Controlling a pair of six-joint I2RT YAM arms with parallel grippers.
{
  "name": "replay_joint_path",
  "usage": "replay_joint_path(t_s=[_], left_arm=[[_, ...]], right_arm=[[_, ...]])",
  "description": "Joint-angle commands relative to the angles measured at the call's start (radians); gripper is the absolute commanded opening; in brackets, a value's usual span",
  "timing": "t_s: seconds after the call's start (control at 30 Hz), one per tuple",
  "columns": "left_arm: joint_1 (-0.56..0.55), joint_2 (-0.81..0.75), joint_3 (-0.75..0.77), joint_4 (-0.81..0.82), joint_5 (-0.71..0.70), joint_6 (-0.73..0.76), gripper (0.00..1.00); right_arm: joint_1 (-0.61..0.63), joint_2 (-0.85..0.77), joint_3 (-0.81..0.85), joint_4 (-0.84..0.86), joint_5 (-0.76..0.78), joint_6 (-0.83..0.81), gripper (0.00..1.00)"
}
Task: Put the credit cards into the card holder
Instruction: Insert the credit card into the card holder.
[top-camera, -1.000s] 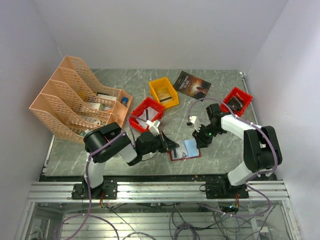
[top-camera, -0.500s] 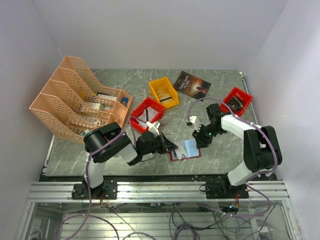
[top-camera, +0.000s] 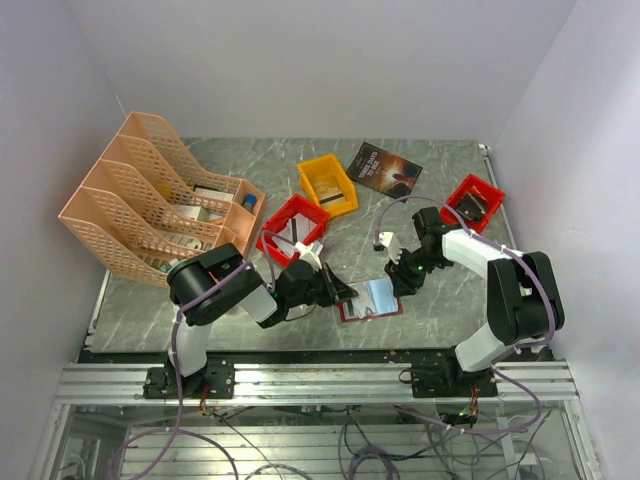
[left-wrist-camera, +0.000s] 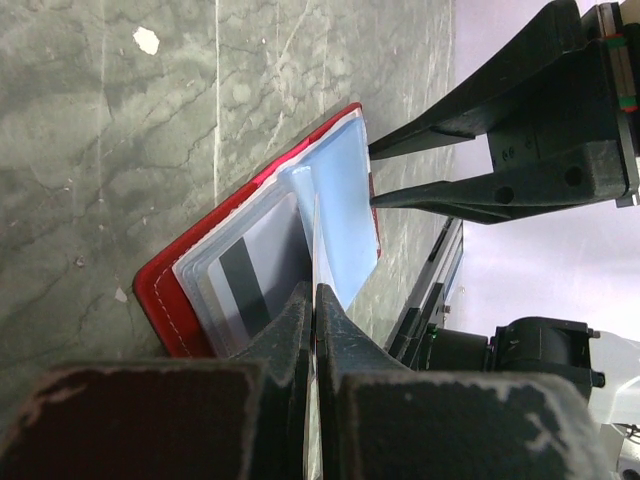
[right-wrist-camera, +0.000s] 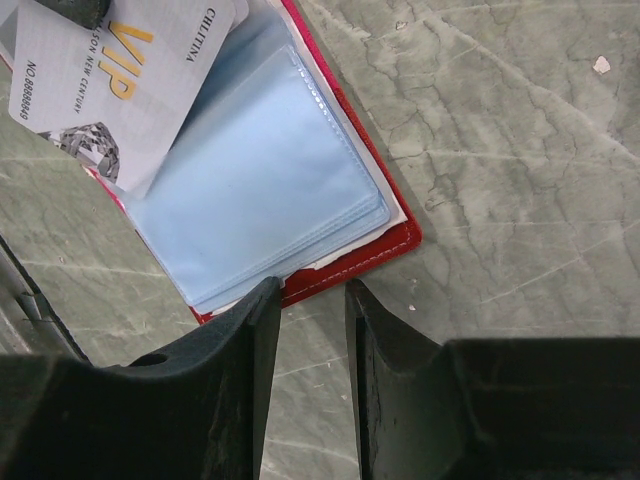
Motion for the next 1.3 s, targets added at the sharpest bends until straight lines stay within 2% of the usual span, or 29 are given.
replay_joint_path(t_s=[0.0,0.4,0.87,1.27], left_arm=[[0.004,0.029,0.028,-0.038,0.001,0.007,0.07],[0.004,0.038,0.055,-0.115,0.02,-0.014,0.07],[0.004,-0.008,0.121,-0.361,0.037,0.027,0.07],[0.004,-0.024,0.12,-0.381,0.056,0.028,0.07]], right_arm=[[-0.004,0.016,0.014,0.003,0.01,-0.002,0.33],[-0.004,0.016,0.014,0.004,0.012,0.0,0.33],[-0.002,0.029,0.012,0.023,0.026,0.024,0.33],[0.019,0.052,0.013,0.037,0.035,0.045,0.33]])
